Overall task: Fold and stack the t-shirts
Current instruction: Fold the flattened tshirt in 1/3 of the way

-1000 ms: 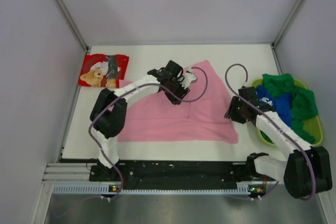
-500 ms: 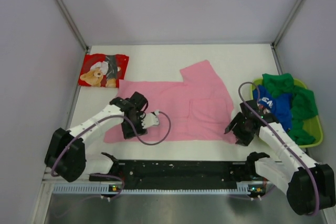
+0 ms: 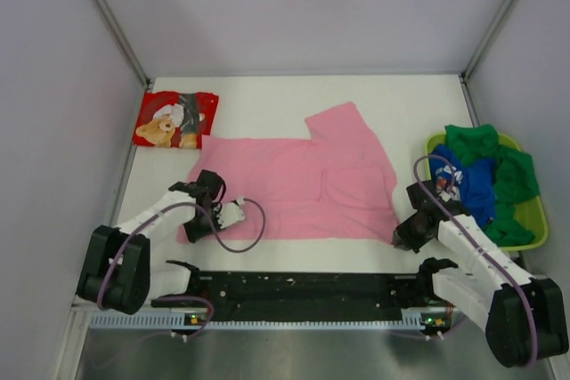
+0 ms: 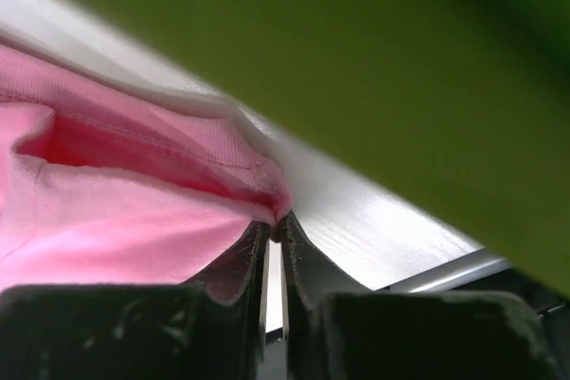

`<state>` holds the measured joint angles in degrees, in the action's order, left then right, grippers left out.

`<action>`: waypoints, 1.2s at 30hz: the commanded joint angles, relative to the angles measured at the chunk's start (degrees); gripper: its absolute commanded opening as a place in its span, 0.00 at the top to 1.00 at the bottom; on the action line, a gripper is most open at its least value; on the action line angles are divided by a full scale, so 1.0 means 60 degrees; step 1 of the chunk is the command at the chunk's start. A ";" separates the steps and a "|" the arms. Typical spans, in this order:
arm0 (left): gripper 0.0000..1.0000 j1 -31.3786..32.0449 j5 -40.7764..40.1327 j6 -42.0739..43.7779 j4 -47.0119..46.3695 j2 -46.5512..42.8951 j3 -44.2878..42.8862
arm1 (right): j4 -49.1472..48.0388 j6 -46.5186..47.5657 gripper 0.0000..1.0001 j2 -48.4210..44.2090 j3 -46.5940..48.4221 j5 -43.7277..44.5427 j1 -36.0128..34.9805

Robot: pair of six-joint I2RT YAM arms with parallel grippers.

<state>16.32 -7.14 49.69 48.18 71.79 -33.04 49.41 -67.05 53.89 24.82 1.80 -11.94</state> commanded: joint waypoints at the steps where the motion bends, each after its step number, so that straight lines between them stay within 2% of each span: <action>1: 0.87 -0.0258 0.0163 -0.0180 -0.0767 0.0311 -0.0001 | -0.0356 0.0275 1.00 -0.0280 -0.0065 -0.0257 0.0116; 2: 0.97 -0.0244 0.0295 -0.0239 -0.0547 0.0238 -0.0089 | -0.0064 0.0421 1.00 -0.0266 0.0066 -0.0257 0.0101; 3: 1.00 -0.0244 0.0397 -0.0254 -0.0371 0.0150 -0.0191 | 0.0244 0.0538 1.00 -0.0251 0.0198 -0.0271 0.0130; 7: 1.00 -0.0244 0.0647 -0.0225 0.0361 -0.0552 -0.0469 | 0.1826 0.0686 1.00 -0.0265 0.0916 0.0328 0.0130; 11: 1.00 -0.0258 0.0837 -0.0196 0.1210 -0.1153 -0.0865 | 0.2501 0.0701 1.00 -0.0529 0.1209 0.0139 0.0116; 18: 1.00 -0.0244 0.1672 -0.0050 0.3202 -0.1271 -0.1261 | 0.4082 0.0584 1.00 -0.0763 0.2029 -0.0095 0.0116; 23: 1.00 -0.0229 0.1862 0.0068 0.3921 -0.1272 -0.1320 | 0.4801 0.1066 1.00 -0.0691 0.2660 -0.0271 0.0116; 26: 0.55 -0.0229 0.2098 0.0199 0.4288 -0.1096 -0.1524 | 0.5124 0.1315 1.00 -0.0603 0.3011 -0.0681 0.0116; 27: 0.38 -0.0229 0.2040 0.0185 0.4318 -0.1052 -0.1685 | 0.5125 0.1461 0.94 -0.0544 0.3128 -0.0768 0.0116; 28: 0.37 -0.0229 0.1937 0.0156 0.4289 -0.1023 -0.1947 | 0.5067 0.1651 0.63 -0.0471 0.3260 -0.0871 0.0130; 29: 0.36 -0.0244 0.1835 0.0098 0.4202 -0.1008 -0.2225 | 0.4834 0.1972 0.37 -0.0340 0.3435 -0.1060 0.0116; 30: 0.36 -0.0258 0.1747 -0.0077 0.4012 -0.0892 -0.2649 | 0.4614 0.2425 0.28 -0.0194 0.3698 -0.1381 0.0116; 33: 0.31 -0.0579 0.1570 -0.0896 0.3193 -0.0366 -0.4156 | 0.2978 0.3365 0.24 -0.0046 0.4532 -0.2612 -0.0001; 36: 0.27 -0.1384 0.1876 -0.1891 0.2138 0.0658 -0.5753 | 0.0810 0.4213 0.14 0.0056 0.5761 -0.2121 -0.0396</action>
<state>12.73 2.76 46.06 69.80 70.30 -56.55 70.98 -50.85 54.02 49.32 -9.41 -12.36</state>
